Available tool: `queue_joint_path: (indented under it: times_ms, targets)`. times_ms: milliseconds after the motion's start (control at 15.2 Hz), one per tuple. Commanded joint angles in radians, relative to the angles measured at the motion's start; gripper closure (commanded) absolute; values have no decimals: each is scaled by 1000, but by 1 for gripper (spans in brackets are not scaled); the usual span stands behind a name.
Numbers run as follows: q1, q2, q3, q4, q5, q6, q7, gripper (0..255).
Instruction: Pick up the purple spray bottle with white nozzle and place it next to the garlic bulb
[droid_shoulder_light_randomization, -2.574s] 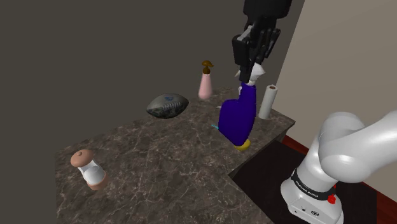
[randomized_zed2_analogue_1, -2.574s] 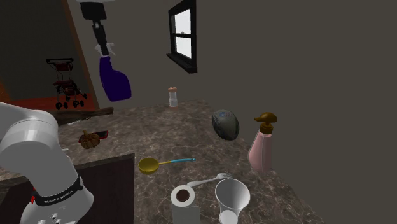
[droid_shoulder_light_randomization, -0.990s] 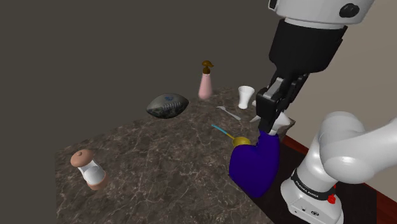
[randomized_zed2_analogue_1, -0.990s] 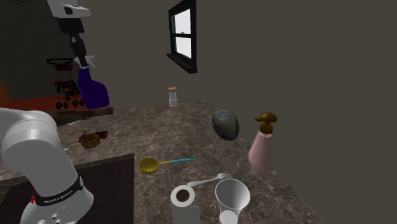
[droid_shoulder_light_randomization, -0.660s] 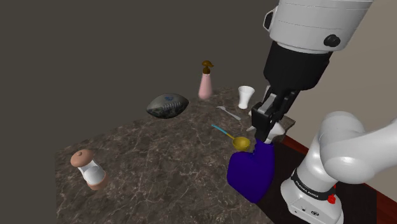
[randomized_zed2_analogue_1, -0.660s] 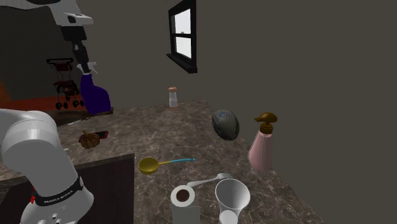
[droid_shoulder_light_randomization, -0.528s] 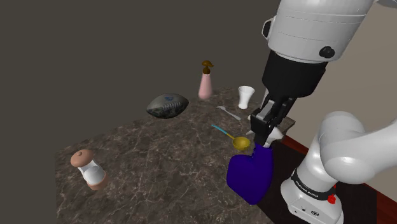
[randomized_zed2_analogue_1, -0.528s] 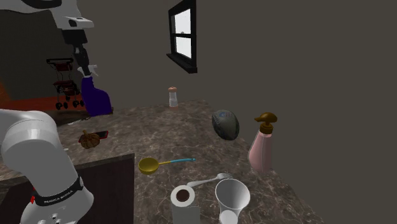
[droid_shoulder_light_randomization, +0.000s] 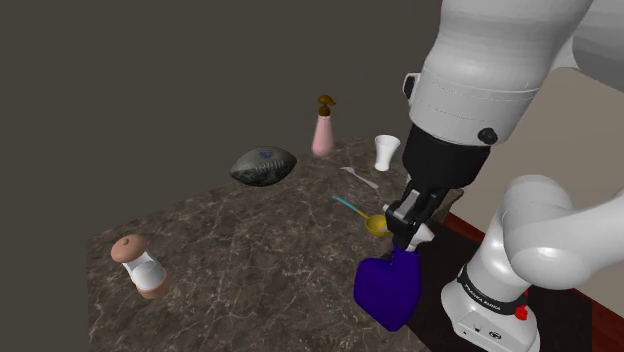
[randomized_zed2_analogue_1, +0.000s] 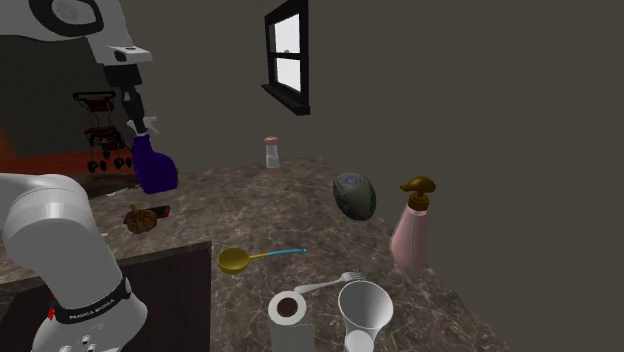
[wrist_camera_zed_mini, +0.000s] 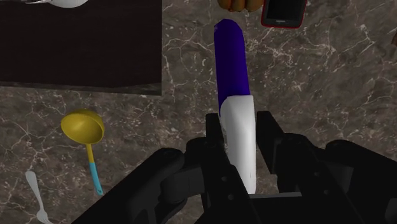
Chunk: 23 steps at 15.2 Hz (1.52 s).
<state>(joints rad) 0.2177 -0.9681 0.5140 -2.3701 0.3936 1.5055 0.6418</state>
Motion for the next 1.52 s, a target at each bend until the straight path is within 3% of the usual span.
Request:
queue_joint_path:
  times_ms: [0, 1452]
  targets:
    - [4, -8, 8, -31, 8, 23, -3, 255]
    - [54, -43, 134, -320, 129, 280, -19, 255]
